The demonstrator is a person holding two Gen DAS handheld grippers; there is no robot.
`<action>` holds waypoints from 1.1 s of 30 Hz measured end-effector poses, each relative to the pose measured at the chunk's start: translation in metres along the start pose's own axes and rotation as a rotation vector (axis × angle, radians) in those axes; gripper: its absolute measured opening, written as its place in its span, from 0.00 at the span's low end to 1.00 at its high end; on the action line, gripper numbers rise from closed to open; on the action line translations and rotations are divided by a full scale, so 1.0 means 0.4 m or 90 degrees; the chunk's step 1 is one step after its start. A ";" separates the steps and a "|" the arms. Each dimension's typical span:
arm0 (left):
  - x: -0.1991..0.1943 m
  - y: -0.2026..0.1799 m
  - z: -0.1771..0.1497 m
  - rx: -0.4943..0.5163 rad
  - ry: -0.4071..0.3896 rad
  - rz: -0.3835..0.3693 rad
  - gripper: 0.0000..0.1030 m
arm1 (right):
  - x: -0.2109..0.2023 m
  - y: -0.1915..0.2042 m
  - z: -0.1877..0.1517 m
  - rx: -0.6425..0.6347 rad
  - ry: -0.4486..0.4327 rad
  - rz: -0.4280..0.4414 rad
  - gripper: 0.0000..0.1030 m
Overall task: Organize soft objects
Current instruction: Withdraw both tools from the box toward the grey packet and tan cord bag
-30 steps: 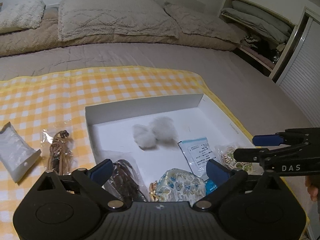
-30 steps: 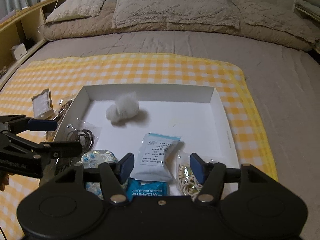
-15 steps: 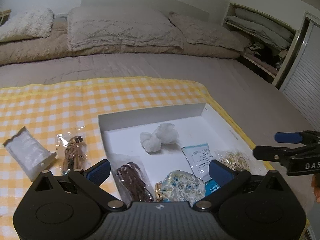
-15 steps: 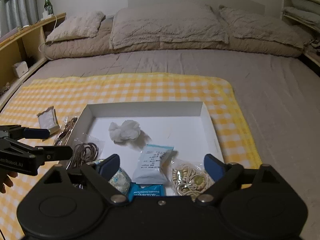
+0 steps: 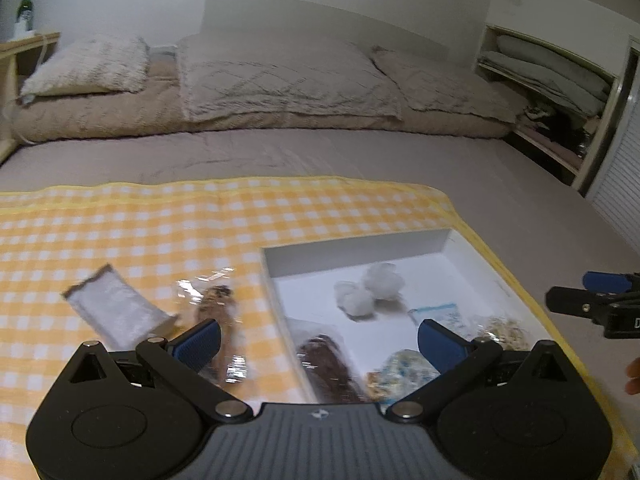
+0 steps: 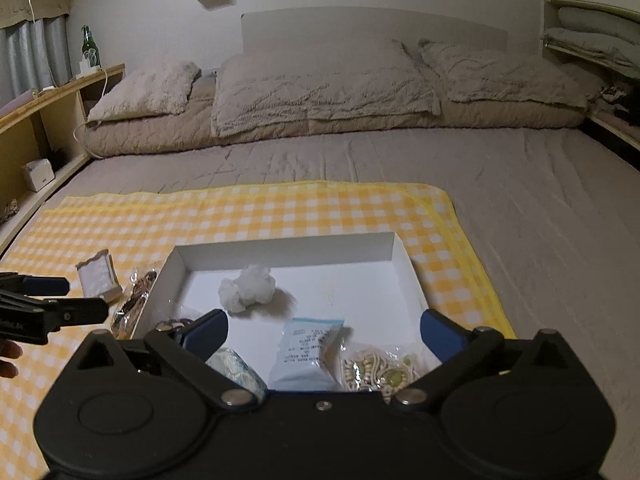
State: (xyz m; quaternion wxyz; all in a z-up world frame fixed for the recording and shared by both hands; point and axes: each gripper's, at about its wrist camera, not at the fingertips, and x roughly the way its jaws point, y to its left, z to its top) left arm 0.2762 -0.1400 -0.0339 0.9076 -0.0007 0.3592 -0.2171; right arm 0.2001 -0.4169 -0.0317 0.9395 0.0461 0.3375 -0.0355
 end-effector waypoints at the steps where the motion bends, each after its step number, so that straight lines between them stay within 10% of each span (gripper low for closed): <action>1: -0.005 0.012 0.002 -0.003 -0.003 0.007 1.00 | 0.002 0.004 0.002 0.000 0.000 0.000 1.00; 33: -0.053 0.353 0.006 -0.133 -0.032 0.139 1.00 | 0.111 0.346 0.077 -0.076 -0.052 0.088 1.00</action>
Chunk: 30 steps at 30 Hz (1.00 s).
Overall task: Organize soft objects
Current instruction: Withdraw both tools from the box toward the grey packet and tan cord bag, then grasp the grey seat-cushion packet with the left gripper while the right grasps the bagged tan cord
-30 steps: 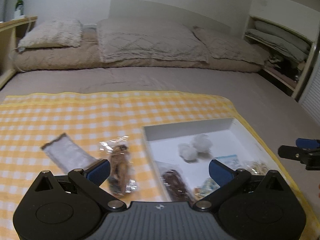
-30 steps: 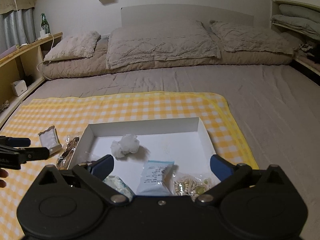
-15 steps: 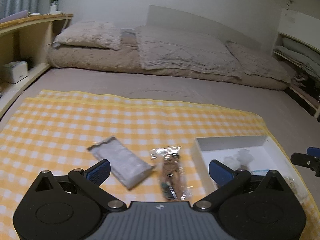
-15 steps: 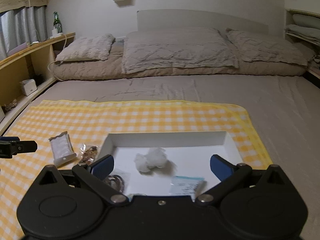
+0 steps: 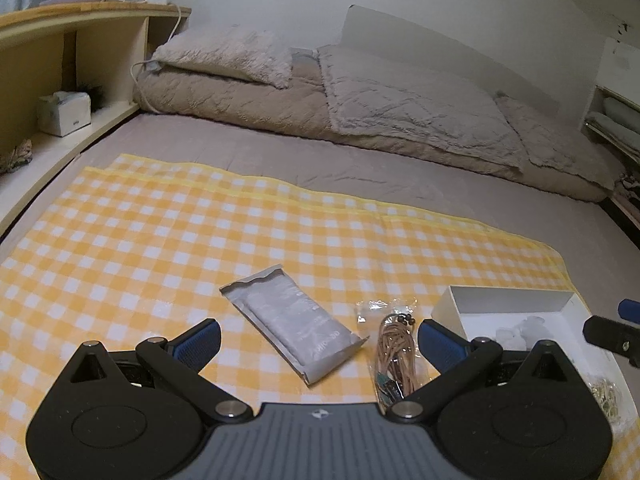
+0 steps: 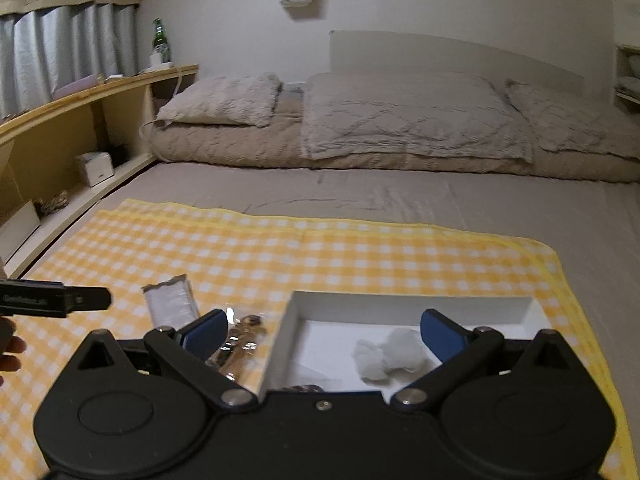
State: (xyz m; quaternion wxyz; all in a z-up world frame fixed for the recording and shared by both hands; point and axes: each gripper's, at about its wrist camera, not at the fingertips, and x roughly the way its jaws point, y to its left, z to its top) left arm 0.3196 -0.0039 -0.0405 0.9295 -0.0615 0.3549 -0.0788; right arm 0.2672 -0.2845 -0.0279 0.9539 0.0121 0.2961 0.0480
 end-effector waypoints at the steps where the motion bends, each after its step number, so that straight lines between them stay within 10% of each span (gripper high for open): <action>1: 0.006 0.002 0.001 -0.004 0.001 0.000 1.00 | 0.005 0.012 0.004 -0.004 0.001 0.004 1.00; 30: 0.382 -0.067 0.051 0.107 0.058 0.122 1.00 | 0.131 0.041 0.033 -0.009 0.043 0.007 0.99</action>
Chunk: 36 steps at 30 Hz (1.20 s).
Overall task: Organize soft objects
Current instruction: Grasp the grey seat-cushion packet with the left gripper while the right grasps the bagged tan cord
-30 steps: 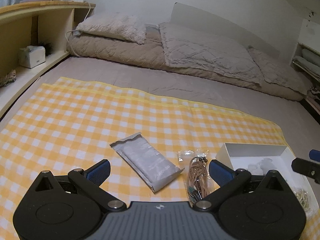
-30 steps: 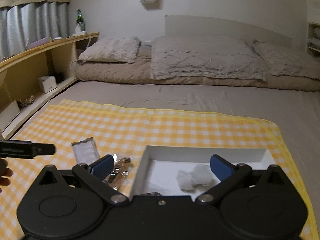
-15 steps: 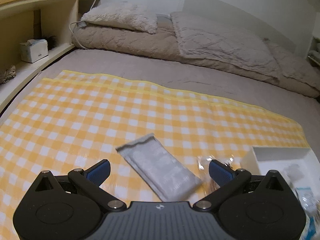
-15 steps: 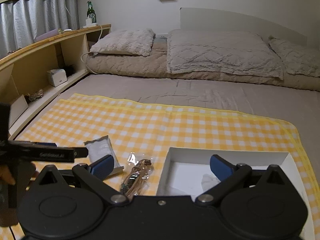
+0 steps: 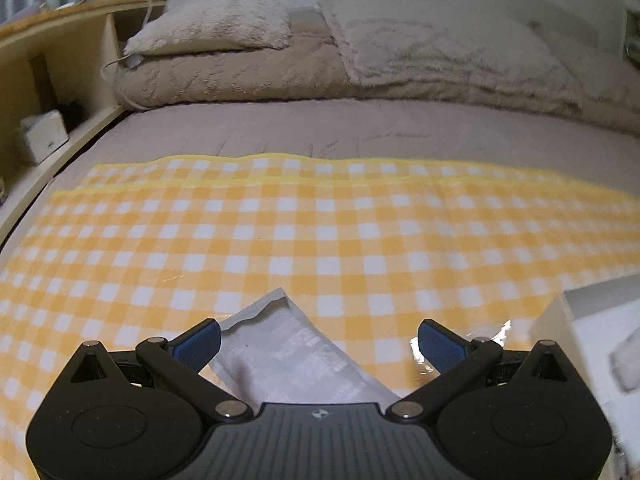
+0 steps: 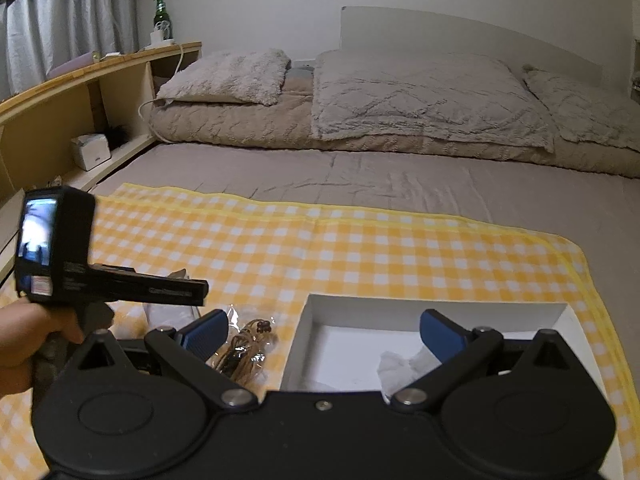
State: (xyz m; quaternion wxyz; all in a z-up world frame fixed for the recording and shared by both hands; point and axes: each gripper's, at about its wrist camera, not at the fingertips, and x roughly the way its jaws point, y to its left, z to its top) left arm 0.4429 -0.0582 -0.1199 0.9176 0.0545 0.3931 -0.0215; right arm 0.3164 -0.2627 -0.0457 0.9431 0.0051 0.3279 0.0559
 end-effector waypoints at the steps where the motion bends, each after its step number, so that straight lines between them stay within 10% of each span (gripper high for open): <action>1: 0.014 -0.003 -0.002 0.009 0.004 0.001 1.00 | 0.009 0.006 0.000 -0.006 0.004 0.006 0.96; 13: 0.050 0.048 -0.046 0.066 0.054 0.019 1.00 | 0.122 0.108 -0.013 -0.063 0.063 0.080 0.37; 29: 0.013 0.140 -0.101 0.075 0.099 -0.043 0.98 | 0.247 0.220 -0.129 -0.181 0.183 0.076 0.27; 36: -0.026 0.124 -0.111 0.080 0.100 -0.049 0.61 | 0.216 0.235 -0.172 -0.258 0.174 0.118 0.24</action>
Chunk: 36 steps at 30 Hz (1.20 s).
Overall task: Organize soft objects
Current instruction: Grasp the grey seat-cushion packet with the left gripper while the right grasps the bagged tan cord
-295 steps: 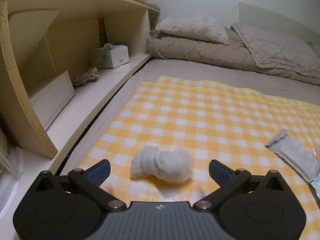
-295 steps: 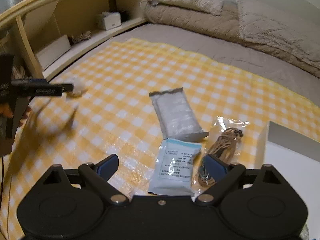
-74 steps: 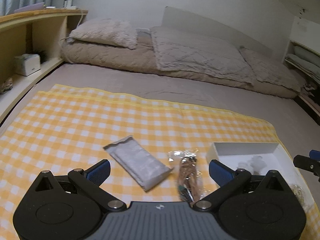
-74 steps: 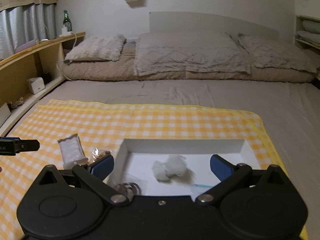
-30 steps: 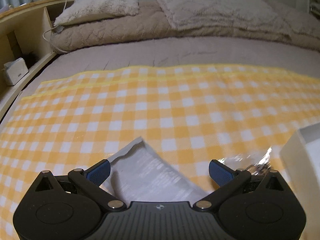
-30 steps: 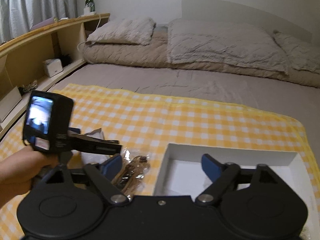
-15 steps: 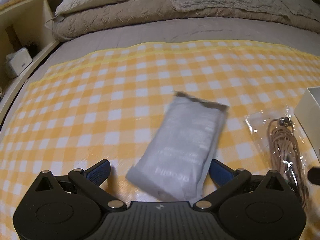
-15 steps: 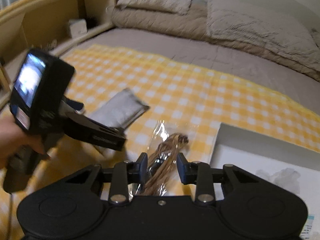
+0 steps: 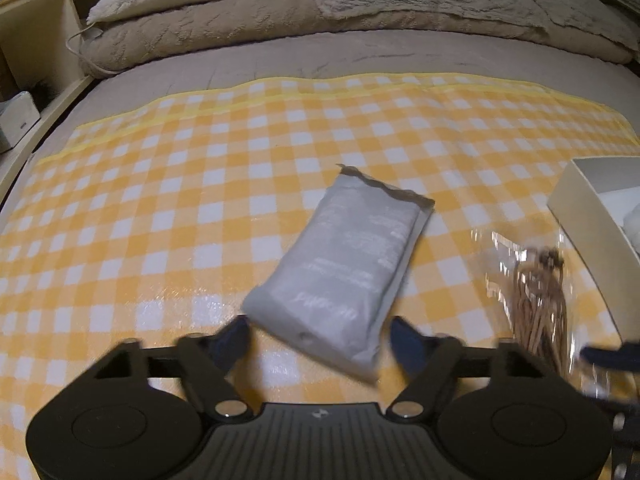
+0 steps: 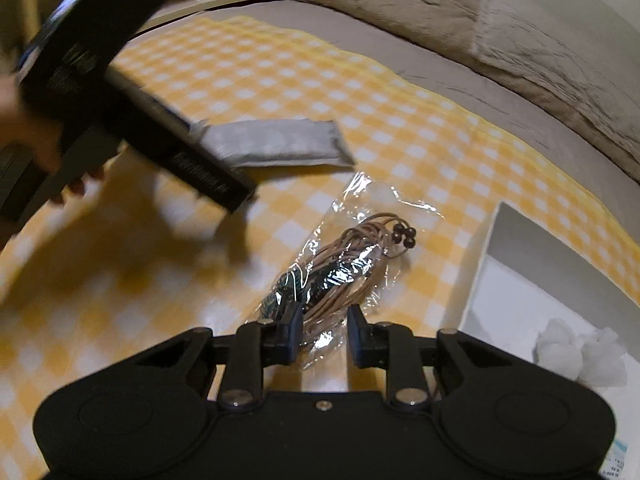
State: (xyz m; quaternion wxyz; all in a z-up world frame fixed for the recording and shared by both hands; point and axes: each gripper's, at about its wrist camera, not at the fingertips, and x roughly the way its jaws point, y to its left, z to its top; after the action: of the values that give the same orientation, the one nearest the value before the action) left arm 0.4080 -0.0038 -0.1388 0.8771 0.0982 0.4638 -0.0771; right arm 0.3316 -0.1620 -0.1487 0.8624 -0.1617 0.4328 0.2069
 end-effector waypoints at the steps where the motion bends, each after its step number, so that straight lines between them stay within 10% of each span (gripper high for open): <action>1: -0.006 0.001 -0.001 -0.006 0.001 -0.001 0.51 | -0.008 0.006 -0.009 -0.011 0.000 0.010 0.24; 12: -0.107 0.000 -0.087 0.006 0.026 -0.047 0.32 | -0.110 0.055 -0.108 -0.100 0.022 0.112 0.24; 14: -0.128 -0.001 -0.096 0.018 0.002 -0.041 0.38 | -0.130 0.060 -0.127 -0.112 0.029 0.129 0.24; 16: -0.142 -0.004 -0.093 0.036 -0.033 -0.021 0.70 | -0.148 0.063 -0.147 -0.122 0.037 0.143 0.24; 19: -0.151 -0.004 -0.073 0.070 -0.083 -0.007 0.91 | -0.166 0.067 -0.165 -0.132 0.044 0.154 0.24; 36: 0.045 0.026 0.073 0.055 -0.087 -0.077 0.98 | -0.185 0.063 -0.194 -0.162 0.052 0.224 0.24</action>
State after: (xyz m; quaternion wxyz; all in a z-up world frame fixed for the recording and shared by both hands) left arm 0.4436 -0.0017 -0.1366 0.8954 0.1024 0.4041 -0.1563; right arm 0.2264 -0.1919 -0.1353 0.7675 -0.1993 0.4593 0.4003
